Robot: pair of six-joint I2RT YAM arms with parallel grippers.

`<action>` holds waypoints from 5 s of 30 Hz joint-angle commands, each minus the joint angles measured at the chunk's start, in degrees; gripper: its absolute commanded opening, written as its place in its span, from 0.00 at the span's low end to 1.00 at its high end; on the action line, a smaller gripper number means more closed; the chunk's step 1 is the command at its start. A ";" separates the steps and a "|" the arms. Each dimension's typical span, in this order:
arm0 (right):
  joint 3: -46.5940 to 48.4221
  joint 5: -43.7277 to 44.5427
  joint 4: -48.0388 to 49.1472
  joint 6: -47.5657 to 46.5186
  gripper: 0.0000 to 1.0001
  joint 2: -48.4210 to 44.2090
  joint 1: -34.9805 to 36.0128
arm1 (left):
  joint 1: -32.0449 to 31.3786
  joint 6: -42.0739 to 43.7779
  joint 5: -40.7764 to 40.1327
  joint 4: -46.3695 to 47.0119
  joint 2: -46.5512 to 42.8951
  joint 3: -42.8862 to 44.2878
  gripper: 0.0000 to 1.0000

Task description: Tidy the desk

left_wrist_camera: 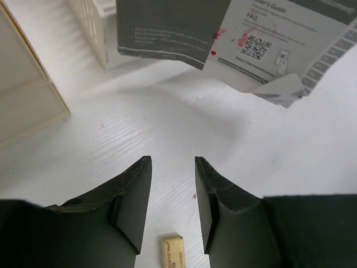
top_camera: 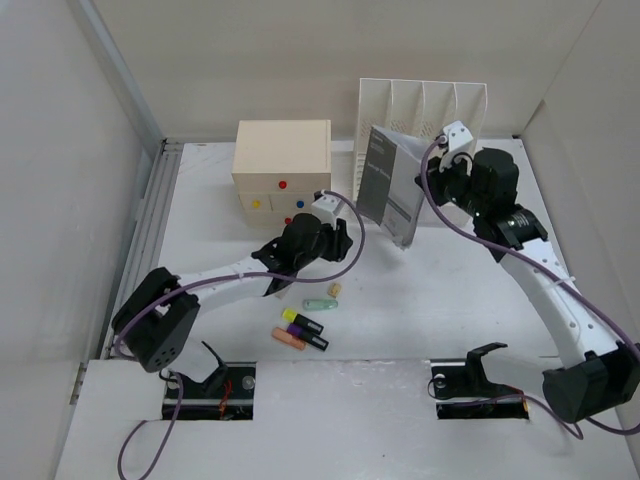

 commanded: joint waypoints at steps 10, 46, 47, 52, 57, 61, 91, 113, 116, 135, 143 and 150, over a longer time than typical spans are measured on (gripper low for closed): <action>12.31 23.36 12.60 -2.73 0.00 -0.63 0.32 | 0.25 -1.28 1.50 -0.62 -10.32 -1.75 0.35; 28.04 55.29 23.15 3.86 0.00 26.17 14.20 | 0.25 -1.28 0.37 -1.67 -13.58 -6.15 0.35; 28.04 55.82 23.15 4.65 0.00 26.70 14.21 | 0.25 -1.28 0.36 -1.68 -14.18 -6.15 0.35; 28.04 56.35 23.15 7.64 0.00 29.34 14.74 | 0.25 -1.80 -0.17 -1.68 -14.81 -6.67 0.35; 28.04 55.82 23.68 11.23 0.00 31.63 14.21 | 0.25 -1.80 -0.17 -2.21 -14.81 -6.67 0.35; 26.91 52.93 23.68 13.44 0.00 32.77 13.68 | 0.25 -1.80 -0.17 -2.21 -14.81 -6.67 0.35; 10.47 0.71 10.33 -6.86 0.99 3.59 9.91 | 0.25 -3.39 0.89 -10.11 -30.96 2.02 0.68; -3.33 8.54 -2.07 -6.33 0.99 -3.53 9.73 | 1.92 0.05 -27.39 -19.61 -38.19 2.38 1.00; -2.81 6.96 -2.07 -6.33 0.99 -4.05 9.73 | 1.92 0.04 -29.52 -18.20 -37.48 0.62 1.00; -4.39 0.27 -2.87 -10.46 0.99 -10.55 8.06 | 25.04 -4.35 2.21 -23.91 -20.70 11.34 0.81; -4.39 0.80 -2.34 -9.94 0.99 -10.56 8.06 | 24.52 -3.83 4.58 -24.44 -15.77 13.80 0.64; -4.39 0.80 -2.34 -9.41 0.99 -10.04 8.06 | 23.46 -3.30 1.24 -24.44 -10.51 16.62 0.56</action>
